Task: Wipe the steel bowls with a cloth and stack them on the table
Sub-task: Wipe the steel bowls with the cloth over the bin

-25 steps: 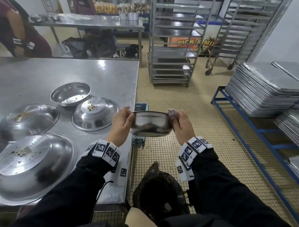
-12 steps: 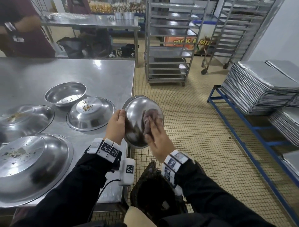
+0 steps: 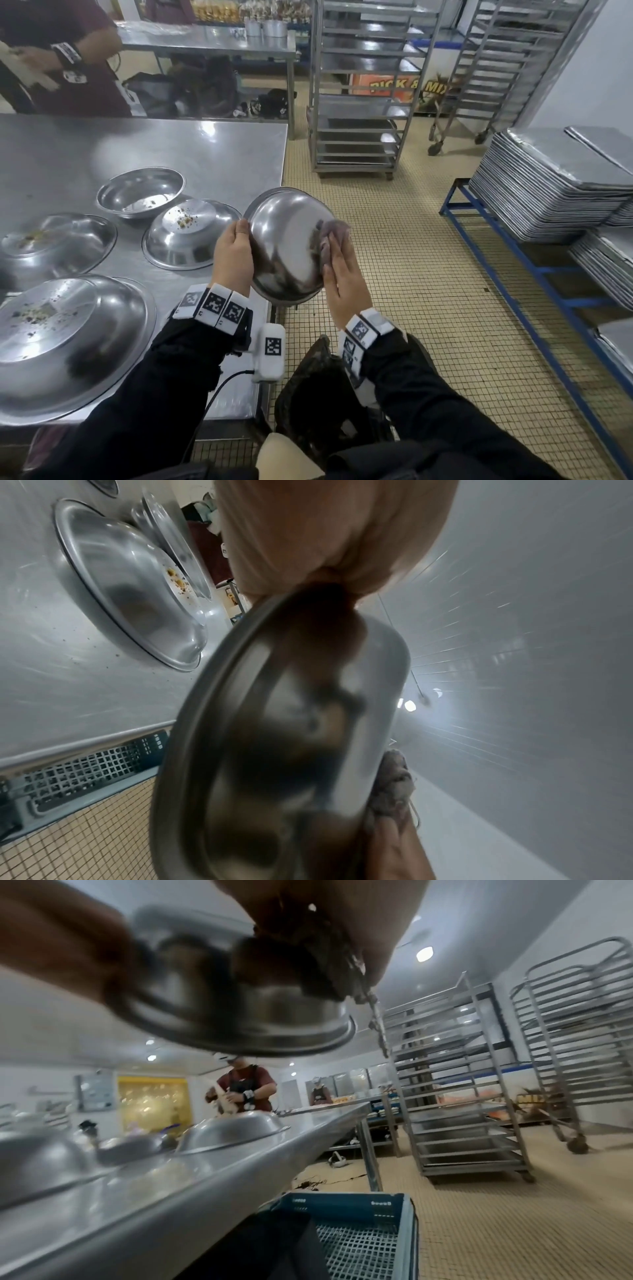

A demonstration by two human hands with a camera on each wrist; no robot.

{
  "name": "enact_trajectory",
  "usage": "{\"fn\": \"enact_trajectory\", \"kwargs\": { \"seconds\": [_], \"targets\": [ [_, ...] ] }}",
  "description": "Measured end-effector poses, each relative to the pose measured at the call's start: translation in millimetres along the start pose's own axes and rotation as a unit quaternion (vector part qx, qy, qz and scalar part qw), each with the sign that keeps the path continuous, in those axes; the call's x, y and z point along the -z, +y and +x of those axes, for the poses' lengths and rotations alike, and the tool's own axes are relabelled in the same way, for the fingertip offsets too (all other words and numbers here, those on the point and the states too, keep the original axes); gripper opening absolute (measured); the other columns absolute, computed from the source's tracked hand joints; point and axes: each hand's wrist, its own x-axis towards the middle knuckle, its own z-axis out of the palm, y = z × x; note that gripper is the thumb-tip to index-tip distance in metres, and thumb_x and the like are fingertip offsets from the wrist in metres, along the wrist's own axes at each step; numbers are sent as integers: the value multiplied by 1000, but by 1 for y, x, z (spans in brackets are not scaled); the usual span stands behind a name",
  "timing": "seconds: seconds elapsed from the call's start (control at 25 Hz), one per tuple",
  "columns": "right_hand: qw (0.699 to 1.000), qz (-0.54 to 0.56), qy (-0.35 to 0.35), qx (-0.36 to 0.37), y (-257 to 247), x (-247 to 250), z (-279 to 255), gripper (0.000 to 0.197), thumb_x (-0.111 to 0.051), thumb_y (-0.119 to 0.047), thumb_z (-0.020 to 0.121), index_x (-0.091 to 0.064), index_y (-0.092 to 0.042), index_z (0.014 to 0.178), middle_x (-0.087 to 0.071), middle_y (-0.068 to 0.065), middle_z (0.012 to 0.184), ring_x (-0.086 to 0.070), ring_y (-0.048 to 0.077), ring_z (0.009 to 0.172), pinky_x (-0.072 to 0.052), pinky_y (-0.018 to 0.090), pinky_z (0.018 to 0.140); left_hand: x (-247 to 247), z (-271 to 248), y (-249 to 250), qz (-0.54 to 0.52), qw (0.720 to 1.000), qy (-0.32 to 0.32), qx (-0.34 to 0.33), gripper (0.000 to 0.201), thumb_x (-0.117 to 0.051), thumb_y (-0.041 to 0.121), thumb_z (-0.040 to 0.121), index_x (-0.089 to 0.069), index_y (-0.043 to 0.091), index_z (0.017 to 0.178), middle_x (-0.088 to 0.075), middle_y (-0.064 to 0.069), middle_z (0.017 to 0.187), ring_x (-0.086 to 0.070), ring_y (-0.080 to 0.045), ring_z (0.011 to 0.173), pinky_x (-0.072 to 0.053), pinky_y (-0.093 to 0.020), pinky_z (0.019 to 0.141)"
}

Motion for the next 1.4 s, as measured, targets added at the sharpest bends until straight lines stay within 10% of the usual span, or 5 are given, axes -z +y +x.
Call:
{"fn": "enact_trajectory", "kwargs": {
  "seconds": [0.24,0.52,0.8,1.24,1.4],
  "targets": [
    [998,21,41,32,-50,-16,17,55,-22,-39,99,-10,-20,149,-3,-2,158,6,11,145,0,37,119,-6,-8,-4,-5,1000,-25,3,27,-39,31,102,-59,23,86,-64,-13,100,-61,-30,101,-45,-48,100],
    [979,153,37,-130,-15,7,30,46,-26,-46,100,-23,-39,146,-29,-9,152,-39,15,133,-36,34,106,3,0,-5,-47,998,-7,51,28,-38,29,103,-60,18,92,-64,-9,100,-60,-25,101,-44,-46,103],
    [998,32,33,48,-36,-29,6,56,-21,-46,98,-17,-20,148,-12,-6,155,0,9,145,-10,39,119,1,0,-15,-15,999,-14,37,28,-38,33,101,-60,23,88,-65,-11,98,-62,-31,101,-46,-51,100],
    [994,21,78,76,-35,-3,40,44,-38,-35,98,-56,-7,126,-47,4,123,-44,13,113,-37,23,102,14,-8,-6,145,982,-64,-100,32,-47,31,100,-58,29,70,-55,2,61,-52,-20,62,-44,-39,65],
    [979,99,102,-144,-32,1,36,39,-35,-31,101,-51,-12,130,-50,-1,123,-43,2,103,-41,25,99,18,-4,-10,118,988,-55,-87,35,-45,38,98,-58,32,66,-49,2,55,-46,-22,53,-43,-46,55]
  ]
}}
